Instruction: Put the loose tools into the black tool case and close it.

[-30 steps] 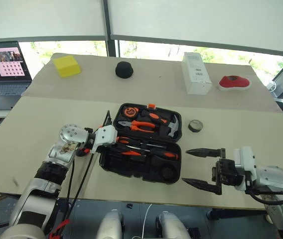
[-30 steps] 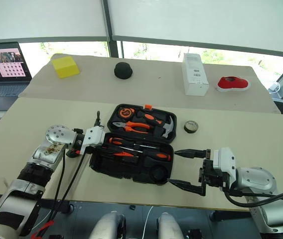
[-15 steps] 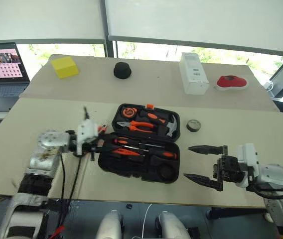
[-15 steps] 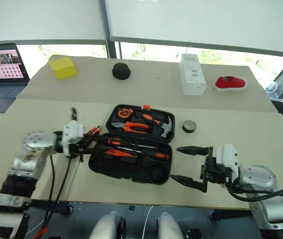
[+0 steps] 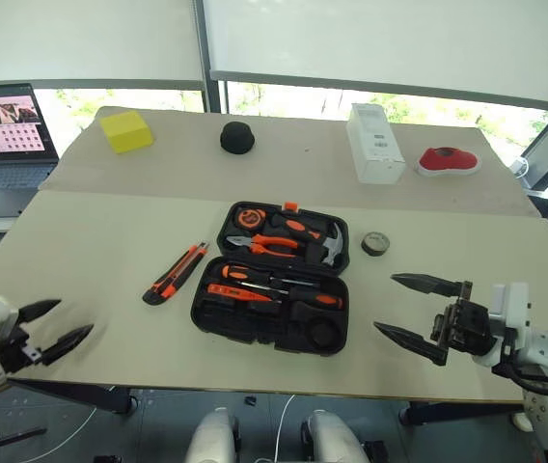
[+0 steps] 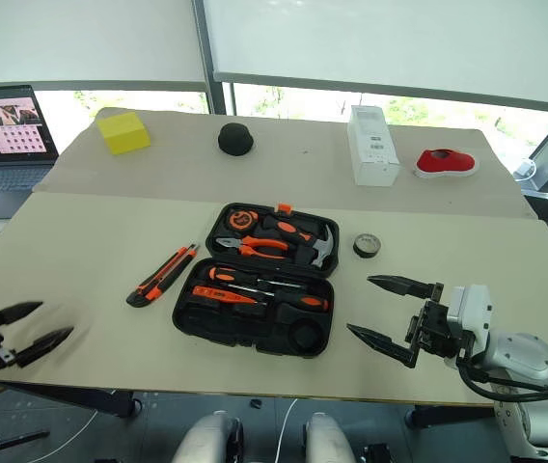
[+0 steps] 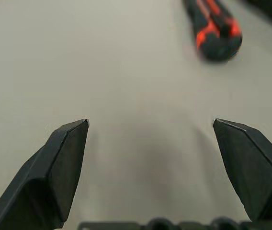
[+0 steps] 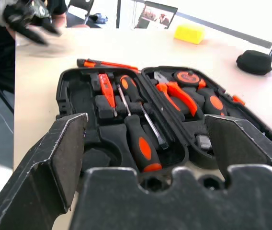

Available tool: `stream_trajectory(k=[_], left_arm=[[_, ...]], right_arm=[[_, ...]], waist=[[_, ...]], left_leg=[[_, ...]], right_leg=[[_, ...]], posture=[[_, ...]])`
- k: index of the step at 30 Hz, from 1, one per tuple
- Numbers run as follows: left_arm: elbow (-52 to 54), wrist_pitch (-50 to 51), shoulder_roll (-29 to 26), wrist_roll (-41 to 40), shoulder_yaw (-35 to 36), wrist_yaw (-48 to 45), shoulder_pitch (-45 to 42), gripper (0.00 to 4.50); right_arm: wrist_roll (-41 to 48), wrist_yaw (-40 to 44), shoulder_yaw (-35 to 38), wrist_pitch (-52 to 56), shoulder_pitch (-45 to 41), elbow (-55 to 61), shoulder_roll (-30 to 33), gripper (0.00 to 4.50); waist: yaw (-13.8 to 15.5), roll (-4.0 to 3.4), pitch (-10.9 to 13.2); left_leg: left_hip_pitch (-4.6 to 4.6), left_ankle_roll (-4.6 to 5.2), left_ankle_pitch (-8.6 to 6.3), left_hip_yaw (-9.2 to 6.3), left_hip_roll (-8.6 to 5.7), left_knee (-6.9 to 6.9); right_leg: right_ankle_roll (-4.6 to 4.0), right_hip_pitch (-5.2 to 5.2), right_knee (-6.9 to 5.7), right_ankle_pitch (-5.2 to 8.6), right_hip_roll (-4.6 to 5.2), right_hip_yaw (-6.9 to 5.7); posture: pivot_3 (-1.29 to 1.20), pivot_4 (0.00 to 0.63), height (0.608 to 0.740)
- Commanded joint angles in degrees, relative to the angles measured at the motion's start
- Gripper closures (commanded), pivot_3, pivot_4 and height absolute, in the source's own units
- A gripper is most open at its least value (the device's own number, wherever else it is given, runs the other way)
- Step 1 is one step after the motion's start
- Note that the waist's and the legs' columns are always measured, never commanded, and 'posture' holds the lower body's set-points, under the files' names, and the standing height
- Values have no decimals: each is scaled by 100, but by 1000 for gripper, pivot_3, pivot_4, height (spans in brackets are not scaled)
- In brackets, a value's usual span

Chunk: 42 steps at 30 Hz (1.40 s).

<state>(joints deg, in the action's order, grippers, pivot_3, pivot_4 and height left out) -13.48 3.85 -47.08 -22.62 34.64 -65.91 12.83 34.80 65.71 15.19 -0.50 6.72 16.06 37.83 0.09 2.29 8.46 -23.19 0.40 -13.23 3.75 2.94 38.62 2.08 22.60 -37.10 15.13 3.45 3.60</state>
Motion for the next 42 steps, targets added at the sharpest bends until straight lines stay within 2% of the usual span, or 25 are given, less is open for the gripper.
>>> stream_trajectory(k=[1, 7, 11, 15, 18, 20, 21, 23, 24, 26, 30, 32, 36, 38, 42], left_arm=[[558, 449, -178, -317, -80, 56, -226, 71], [1769, 2111, -142, -374, -1082, 945, -1167, 71], [2005, 2884, 100, -151, -1897, 1625, -1837, 71], [1801, 2953, 352, 282, -2571, 2010, -2292, 71], [1643, 3048, 463, 444, -2862, 2152, -2471, 802], [1544, 3027, 482, 530, -3062, 2101, -2510, 1569], [1503, 2974, 504, 556, -3094, 2093, -2522, 2090], [1434, 2867, 501, 524, -3059, 2010, -2523, 2660], [1395, 2769, 488, 504, -3006, 1969, -2516, 2730], [1303, 2428, 451, 434, -2863, 1794, -2490, 2730], [931, 667, 328, 0, -2216, 635, -2625, 2730], [738, 98, 187, -13, -2200, 122, -2777, 2730], [912, -184, -39, -128, -2601, -871, -3074, 2730], [1312, -154, -131, -12, -3160, -1393, -3283, 2730], [1747, -109, -32, 505, -4040, -1575, -3606, 2730]], right_arm=[[110, -38, 75, 54, -124, 237, 78, 0], [225, -357, -111, 665, -744, 637, 299, 0], [142, -439, -237, 997, -1008, 749, 455, 0], [132, -389, -286, 1182, -1070, 749, 580, 0], [133, -349, -277, 1269, -1055, 713, 629, 0], [108, -323, -270, 1287, -1038, 683, 640, 0], [99, -315, -264, 1293, -1030, 677, 641, 0], [93, -320, -237, 1298, -998, 684, 633, 0], [96, -326, -213, 1299, -969, 694, 628, 0], [106, -319, -166, 1288, -903, 719, 631, 0], [207, -243, -2, 1294, -673, 802, 685, 0], [330, -150, 69, 1462, -526, 857, 798, 0], [499, 41, 244, 1611, -228, 928, 989, 0], [522, 197, 364, 1669, -17, 933, 1115, 0], [340, 421, 457, 1567, 380, 961, 1286, 0]], waist=[[49, 1, -1], [46, -1, 0], [-12, -1, 0], [-26, -1, 0], [-43, 1, 1], [-41, 0, 1], [-41, 0, 1], [-41, 0, 1], [-39, 0, 1], [-38, 0, 1], [-38, 1, 1], [-32, 1, 1], [7, 1, 1], [42, 1, 1], [61, 1, 2]], left_leg=[[2, 0, 0, 3, 0, 0], [-3, 0, 1, 0, 1, 1], [-5, 0, 0, -4, -7, -8], [-15, 0, 0, -2, -13, -15], [-24, 0, 0, -2, -13, -15], [-28, 1, 1, -2, -13, -15], [-26, 1, 1, -1, -14, -15], [-26, 1, 1, -1, -15, -15], [-25, 1, 1, -1, -15, -15], [-26, 1, 1, -1, -15, -15], [-40, 0, 1, 4, -13, -15], [-57, -1, 2, 7, -12, -11], [-56, -1, 2, 23, -15, -9], [-58, 0, 2, 25, -16, -5], [-63, 2, 1, 25, -19, 7]], right_leg=[[-1, 3, 2, 1, 1, -1], [-1, 1, 0, -2, 3, 3], [-2, 5, -2, -3, -9, 8], [-1, 15, -2, -2, -13, 11], [-1, 27, -1, -2, -14, 13], [-1, 32, -3, -2, -15, 13], [-1, 29, -3, -2, -14, 14], [-1, 28, -3, -2, -13, 16], [-1, 28, -3, -2, -12, 16], [-1, 29, -2, -2, -12, 16], [-2, 43, -3, -3, -13, 16], [-4, 56, -4, -4, -13, 14], [-3, 51, -1, -4, -11, 14], [0, 49, 1, -5, -11, 14], [6, 45, 1, -4, -13, 14]], posture=[[0, 150, 740], [0, 150, 740], [0, 150, 740], [0, 150, 740], [0, 150, 740], [0, 150, 740], [0, 150, 740], [0, 150, 740], [0, 150, 740], [0, 150, 740], [0, 150, 740], [0, 150, 740], [0, 150, 740], [0, 150, 740], [0, 150, 740]])
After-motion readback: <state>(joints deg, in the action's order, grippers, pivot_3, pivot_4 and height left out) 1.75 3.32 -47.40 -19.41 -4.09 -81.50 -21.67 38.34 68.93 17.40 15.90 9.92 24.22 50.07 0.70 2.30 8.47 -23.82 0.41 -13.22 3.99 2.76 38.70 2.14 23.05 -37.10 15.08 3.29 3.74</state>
